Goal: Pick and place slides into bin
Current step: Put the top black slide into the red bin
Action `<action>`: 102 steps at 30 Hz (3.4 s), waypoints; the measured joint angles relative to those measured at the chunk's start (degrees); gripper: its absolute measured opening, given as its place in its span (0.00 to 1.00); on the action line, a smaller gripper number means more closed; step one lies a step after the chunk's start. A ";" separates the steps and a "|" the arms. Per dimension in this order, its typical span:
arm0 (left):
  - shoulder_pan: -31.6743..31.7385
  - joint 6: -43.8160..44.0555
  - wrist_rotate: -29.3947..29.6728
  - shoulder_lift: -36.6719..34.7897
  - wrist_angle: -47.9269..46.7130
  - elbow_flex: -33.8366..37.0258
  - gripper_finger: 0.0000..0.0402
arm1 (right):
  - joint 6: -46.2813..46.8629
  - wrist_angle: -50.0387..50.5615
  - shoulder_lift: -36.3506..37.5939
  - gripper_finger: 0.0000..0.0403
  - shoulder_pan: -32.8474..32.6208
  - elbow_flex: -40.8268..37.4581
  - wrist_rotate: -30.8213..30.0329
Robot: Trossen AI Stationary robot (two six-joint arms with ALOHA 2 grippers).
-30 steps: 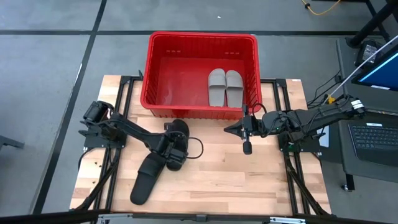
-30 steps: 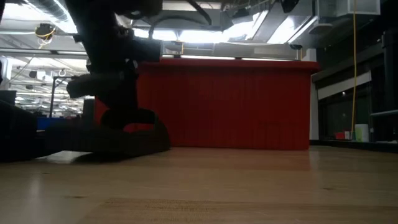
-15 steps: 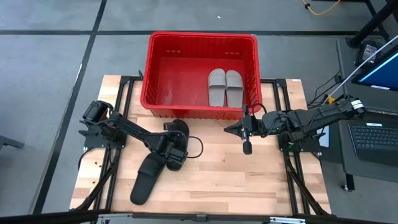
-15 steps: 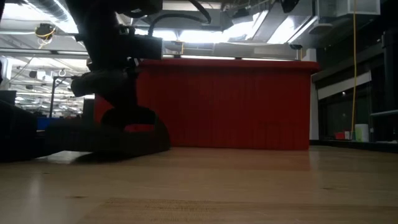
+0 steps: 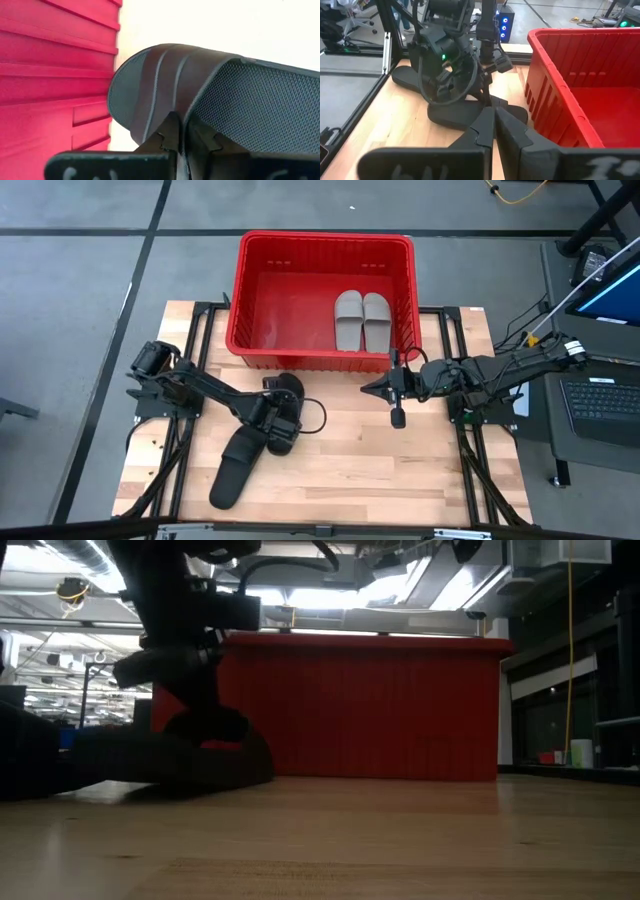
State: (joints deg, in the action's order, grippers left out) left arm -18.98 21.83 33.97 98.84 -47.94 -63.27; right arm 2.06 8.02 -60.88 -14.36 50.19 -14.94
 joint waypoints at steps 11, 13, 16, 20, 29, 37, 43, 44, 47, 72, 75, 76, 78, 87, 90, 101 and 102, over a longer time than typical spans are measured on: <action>-1.77 1.66 2.02 -8.55 -1.18 -3.85 0.02 | -2.82 0.29 0.00 0.05 -0.01 0.00 0.00; -1.95 1.66 3.58 -10.18 -1.22 -5.03 0.02 | -3.86 0.29 0.02 0.05 -0.01 0.00 0.00; -2.29 1.62 6.54 -12.36 -1.22 -7.59 0.02 | -3.99 0.51 0.81 0.05 0.00 0.00 0.00; -3.35 -0.08 12.35 -14.38 -1.15 -11.39 0.02 | -3.94 1.38 2.45 0.05 0.00 0.00 0.00; -4.15 -4.49 25.86 -16.05 1.51 -16.56 0.02 | -4.06 1.27 4.94 0.05 -0.01 0.00 0.00; -3.51 -11.06 34.86 -15.84 7.91 -16.57 0.02 | -2.53 0.79 4.90 0.05 -0.01 0.00 0.00; -0.45 -11.94 36.06 -15.84 8.79 -16.57 0.02 | -2.36 0.79 4.90 0.05 0.00 0.00 0.00; 0.19 -12.42 35.47 -15.84 8.81 -16.57 0.02 | -2.40 0.80 4.90 0.05 0.00 0.00 0.00; 2.11 -12.76 35.75 -15.82 8.83 -16.57 0.01 | -3.76 0.80 4.90 0.05 0.01 0.00 0.00; 30.42 -48.49 19.75 -15.82 18.73 -16.57 0.01 | -14.28 -7.03 4.70 0.02 14.31 0.00 0.00; 33.48 -50.27 17.91 -15.82 18.71 -16.57 0.01 | -14.53 -7.00 4.70 0.01 16.19 0.00 0.02; 34.38 -50.30 17.46 -15.82 18.92 -16.55 0.01 | -14.55 -6.96 4.70 0.01 16.71 0.00 0.02; 36.10 -51.77 17.30 -15.82 19.95 -16.55 0.01 | -14.54 -6.98 4.70 0.02 17.47 0.00 0.04; 42.54 -61.60 8.14 -14.39 28.18 -16.52 0.01 | -14.55 -6.98 4.70 0.02 19.86 0.00 0.13; 43.99 -64.38 7.24 -13.30 30.34 -16.52 0.01 | -14.35 -6.97 4.70 0.01 20.65 0.00 0.12; 45.69 -69.17 7.26 -8.60 31.68 -16.52 0.01 | -14.18 -6.92 4.70 0.02 22.72 0.00 0.13; 45.73 -69.08 7.15 -8.17 32.11 -16.52 0.01 | -14.15 -6.92 4.70 0.02 22.90 0.00 0.13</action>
State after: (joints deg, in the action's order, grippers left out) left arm 26.74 -47.26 41.13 90.68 -15.84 -79.79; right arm -12.10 1.10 -56.18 8.54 50.19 -14.81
